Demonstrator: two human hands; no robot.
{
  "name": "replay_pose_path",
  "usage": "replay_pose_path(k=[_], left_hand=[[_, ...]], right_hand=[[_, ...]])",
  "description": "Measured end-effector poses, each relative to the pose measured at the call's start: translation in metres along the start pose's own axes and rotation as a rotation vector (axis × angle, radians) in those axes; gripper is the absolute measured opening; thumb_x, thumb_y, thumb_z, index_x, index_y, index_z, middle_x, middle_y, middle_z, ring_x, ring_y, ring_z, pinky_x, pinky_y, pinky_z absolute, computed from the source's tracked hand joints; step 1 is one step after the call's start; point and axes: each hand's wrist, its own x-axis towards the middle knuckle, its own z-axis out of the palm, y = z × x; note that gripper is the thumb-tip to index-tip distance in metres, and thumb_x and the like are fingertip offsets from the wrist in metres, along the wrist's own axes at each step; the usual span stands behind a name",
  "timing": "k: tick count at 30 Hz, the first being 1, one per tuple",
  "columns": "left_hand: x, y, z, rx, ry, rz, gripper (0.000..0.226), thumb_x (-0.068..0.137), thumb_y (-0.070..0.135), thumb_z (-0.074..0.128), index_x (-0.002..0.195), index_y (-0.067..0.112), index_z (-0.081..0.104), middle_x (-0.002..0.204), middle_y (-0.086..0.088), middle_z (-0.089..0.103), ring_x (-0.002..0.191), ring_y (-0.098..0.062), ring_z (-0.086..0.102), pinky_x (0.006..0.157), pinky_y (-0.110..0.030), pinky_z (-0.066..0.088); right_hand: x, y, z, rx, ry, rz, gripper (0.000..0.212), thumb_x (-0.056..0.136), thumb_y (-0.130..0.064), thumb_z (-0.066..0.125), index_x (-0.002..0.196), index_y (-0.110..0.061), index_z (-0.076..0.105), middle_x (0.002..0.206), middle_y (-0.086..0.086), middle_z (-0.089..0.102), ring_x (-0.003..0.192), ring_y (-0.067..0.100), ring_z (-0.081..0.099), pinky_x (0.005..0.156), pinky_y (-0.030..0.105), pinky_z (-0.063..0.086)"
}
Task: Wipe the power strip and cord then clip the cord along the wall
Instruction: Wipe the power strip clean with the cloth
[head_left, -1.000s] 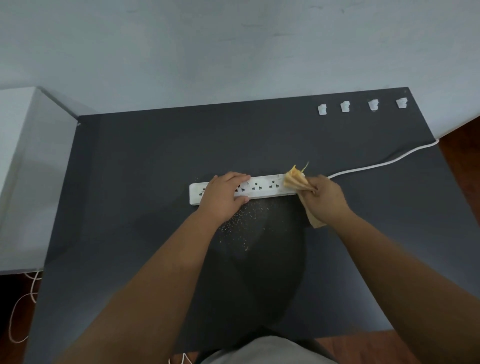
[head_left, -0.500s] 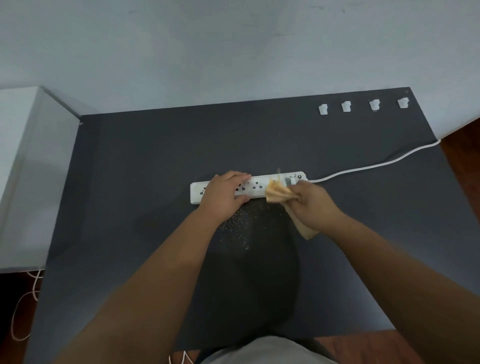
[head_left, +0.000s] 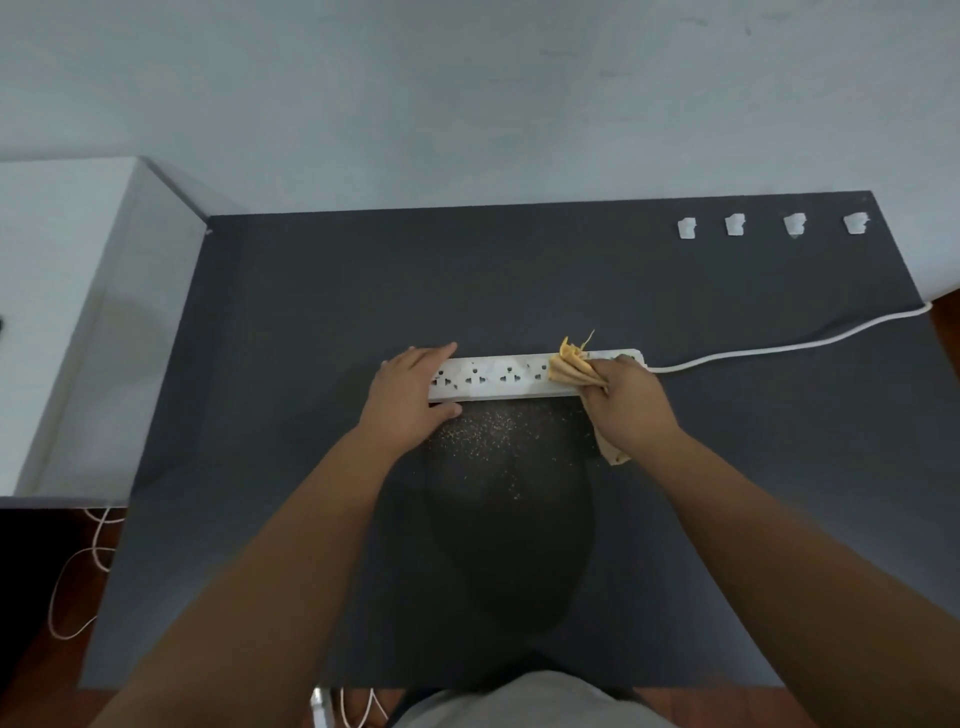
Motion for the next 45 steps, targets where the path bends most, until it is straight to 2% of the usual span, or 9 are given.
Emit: replay_pose_path(k=[3,8,13,16,22,28,34,41,45], left_hand=[[-0.001,-0.014,-0.005,-0.113,0.026,-0.023,0.078,0.077,0.024,0.077,0.145,0.027,0.040,0.138,0.003,0.048,0.128,-0.019,0.045,0.109,-0.037,0.037],[0.001,-0.015,-0.002,-0.142,0.058,-0.008,0.077,0.075,0.024,0.079,0.143,0.026,0.043,0.134,0.001,0.053,0.123,-0.022,0.047,0.106,-0.038,0.039],[0.000,-0.023,-0.008,-0.112,0.046,-0.014,0.081,0.075,0.026,0.080,0.145,0.031,0.038,0.135,0.005,0.052,0.126,-0.020,0.043,0.107,-0.035,0.035],[-0.001,-0.030,-0.009,-0.170,0.052,-0.019,0.082,0.074,0.022,0.081,0.144,0.029,0.040,0.134,0.004,0.054,0.126,-0.017,0.047,0.109,-0.035,0.037],[0.000,-0.032,-0.008,-0.199,0.066,-0.024,0.084,0.070,0.022,0.083,0.143,0.029,0.041,0.137,0.006,0.055,0.128,-0.016,0.048,0.110,-0.037,0.036],[-0.002,-0.041,-0.014,-0.200,0.045,-0.039,0.088,0.071,0.022,0.083,0.145,0.034,0.036,0.137,0.016,0.055,0.127,-0.014,0.044,0.104,-0.026,0.030],[0.000,-0.046,-0.013,-0.223,0.039,-0.005,0.082,0.074,0.022,0.079,0.144,0.033,0.038,0.134,0.014,0.058,0.123,-0.015,0.050,0.106,-0.037,0.040],[0.000,-0.048,-0.015,-0.176,0.035,0.002,0.088,0.072,0.023,0.082,0.146,0.032,0.035,0.135,0.018,0.057,0.124,-0.016,0.044,0.099,-0.025,0.030],[-0.001,-0.050,-0.012,-0.199,0.066,0.031,0.084,0.073,0.023,0.081,0.145,0.029,0.039,0.133,0.013,0.059,0.119,-0.018,0.050,0.100,-0.028,0.037]], right_hand=[[-0.003,-0.024,0.009,0.034,-0.023,-0.007,0.023,0.090,-0.014,0.051,0.106,-0.016,0.067,0.085,0.002,0.047,0.078,0.021,0.052,0.067,0.027,0.037],[-0.019,-0.073,0.034,0.117,-0.183,-0.205,0.021,0.090,-0.016,0.056,0.107,-0.016,0.068,0.085,0.003,0.047,0.074,0.019,0.050,0.069,0.028,0.040],[0.000,-0.036,0.007,0.080,0.091,0.084,0.019,0.092,-0.016,0.049,0.095,-0.009,0.067,0.085,0.009,0.055,0.075,0.025,0.056,0.064,0.025,0.034],[-0.005,-0.037,0.017,0.051,0.093,0.149,0.021,0.093,-0.016,0.047,0.103,-0.009,0.065,0.089,0.006,0.050,0.080,0.028,0.057,0.066,0.028,0.038],[-0.018,-0.085,0.047,0.107,-0.181,-0.185,0.020,0.092,-0.020,0.055,0.107,-0.016,0.067,0.080,-0.002,0.045,0.071,0.017,0.049,0.065,0.028,0.039],[0.018,-0.072,0.028,0.111,0.054,0.064,0.015,0.093,-0.018,0.049,0.085,-0.014,0.061,0.083,0.011,0.057,0.069,0.024,0.054,0.053,0.023,0.032],[-0.005,-0.120,0.070,0.069,-0.297,-0.257,0.022,0.091,-0.019,0.053,0.107,-0.011,0.067,0.091,0.010,0.053,0.080,0.022,0.051,0.074,0.030,0.043],[0.027,-0.103,0.045,0.097,-0.055,-0.025,0.022,0.094,-0.025,0.050,0.096,-0.011,0.068,0.085,0.010,0.060,0.077,0.025,0.059,0.063,0.025,0.036],[0.008,-0.122,0.070,0.043,-0.255,-0.239,0.020,0.091,-0.017,0.053,0.104,-0.012,0.067,0.086,0.005,0.048,0.080,0.025,0.054,0.070,0.026,0.037]])
